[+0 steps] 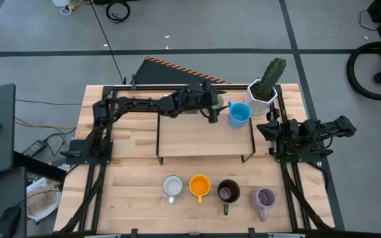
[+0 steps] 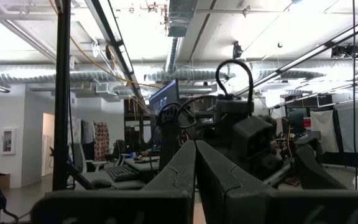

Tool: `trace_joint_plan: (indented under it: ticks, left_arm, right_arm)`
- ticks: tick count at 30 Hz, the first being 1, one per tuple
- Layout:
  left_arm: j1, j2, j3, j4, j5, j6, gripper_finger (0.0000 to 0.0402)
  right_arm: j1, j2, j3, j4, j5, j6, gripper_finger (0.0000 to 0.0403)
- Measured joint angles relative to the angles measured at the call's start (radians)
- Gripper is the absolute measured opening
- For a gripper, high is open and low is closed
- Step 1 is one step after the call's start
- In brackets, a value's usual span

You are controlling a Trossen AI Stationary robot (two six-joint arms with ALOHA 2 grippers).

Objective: Place coffee mugs
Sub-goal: Put the light blue mug on the shelf

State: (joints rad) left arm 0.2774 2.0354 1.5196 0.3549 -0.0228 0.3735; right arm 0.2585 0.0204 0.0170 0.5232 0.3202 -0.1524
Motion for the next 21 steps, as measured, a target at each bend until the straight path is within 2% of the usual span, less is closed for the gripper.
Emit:
trace_joint_plan:
  ticks: [7, 14, 21]
  left_arm:
    - [0.023, 0.034, 0.0, 0.059, -0.047, 0.005, 0.0288]
    - [0.034, 0.034, 0.0, 0.114, -0.023, -0.007, 0.0288]
    - [0.052, 0.034, 0.0, 0.134, 0.001, -0.098, 0.0288]
  right_arm:
    - [0.0, 0.0, 0.0, 0.0, 0.0, 0.0, 0.0018]
    - [0.0, 0.0, 0.0, 0.0, 0.0, -0.006, 0.0018]
    - [0.0, 0.0, 0.0, 0.0, 0.0, -0.006, 0.0018]
